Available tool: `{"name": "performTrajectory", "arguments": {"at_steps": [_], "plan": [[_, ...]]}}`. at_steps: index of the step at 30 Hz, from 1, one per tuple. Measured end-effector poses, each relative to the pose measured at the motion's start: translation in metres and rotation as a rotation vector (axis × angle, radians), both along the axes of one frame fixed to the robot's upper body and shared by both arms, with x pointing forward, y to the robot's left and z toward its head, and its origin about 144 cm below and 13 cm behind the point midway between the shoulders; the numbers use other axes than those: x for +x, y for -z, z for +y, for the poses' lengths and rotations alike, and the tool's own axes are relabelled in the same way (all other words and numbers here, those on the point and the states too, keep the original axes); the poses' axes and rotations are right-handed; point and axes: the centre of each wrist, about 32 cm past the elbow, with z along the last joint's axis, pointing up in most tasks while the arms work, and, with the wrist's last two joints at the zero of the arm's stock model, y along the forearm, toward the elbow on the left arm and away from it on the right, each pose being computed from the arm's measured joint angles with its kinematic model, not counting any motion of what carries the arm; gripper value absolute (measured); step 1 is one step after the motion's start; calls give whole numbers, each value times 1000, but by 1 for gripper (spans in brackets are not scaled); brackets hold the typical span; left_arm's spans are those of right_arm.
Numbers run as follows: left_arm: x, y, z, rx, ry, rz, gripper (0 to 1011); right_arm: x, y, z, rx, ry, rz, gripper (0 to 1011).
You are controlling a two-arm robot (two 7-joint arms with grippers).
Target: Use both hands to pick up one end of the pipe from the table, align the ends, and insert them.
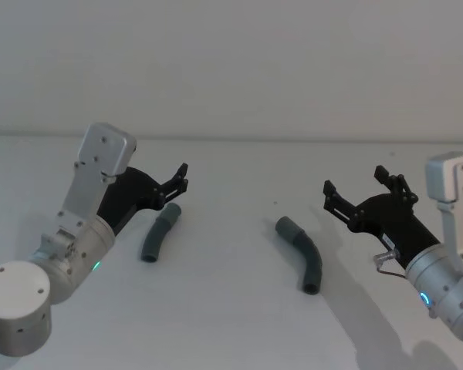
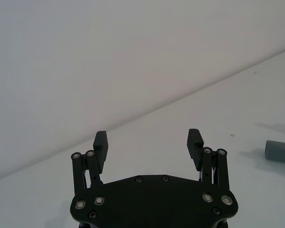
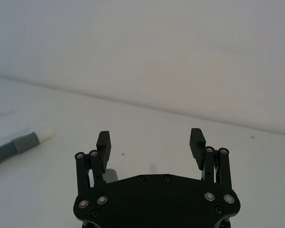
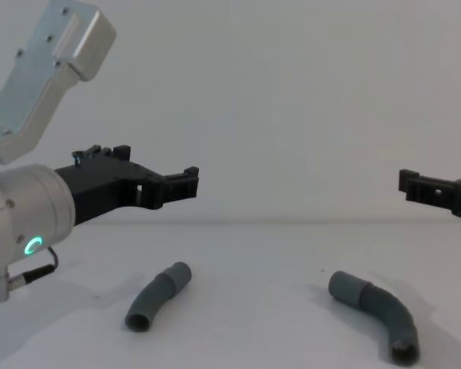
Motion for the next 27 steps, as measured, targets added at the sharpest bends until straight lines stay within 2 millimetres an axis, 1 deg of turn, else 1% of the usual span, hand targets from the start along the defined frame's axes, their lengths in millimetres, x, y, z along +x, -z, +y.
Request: {"name": "performTrajectory", "arguments": {"at_steps": [12,17,27], "plan": [[4,-17,-12,-18,-3,146,1001,21,-15,-10,-66,-96,88,1004],[6,-25,-21,-20,-3,210,1001,26,-20,-13,-83,-134,114,1004],[4,-32,-32,-19,-8,300,1001,35,-26,-15,-105,-186,174,1004]]}}
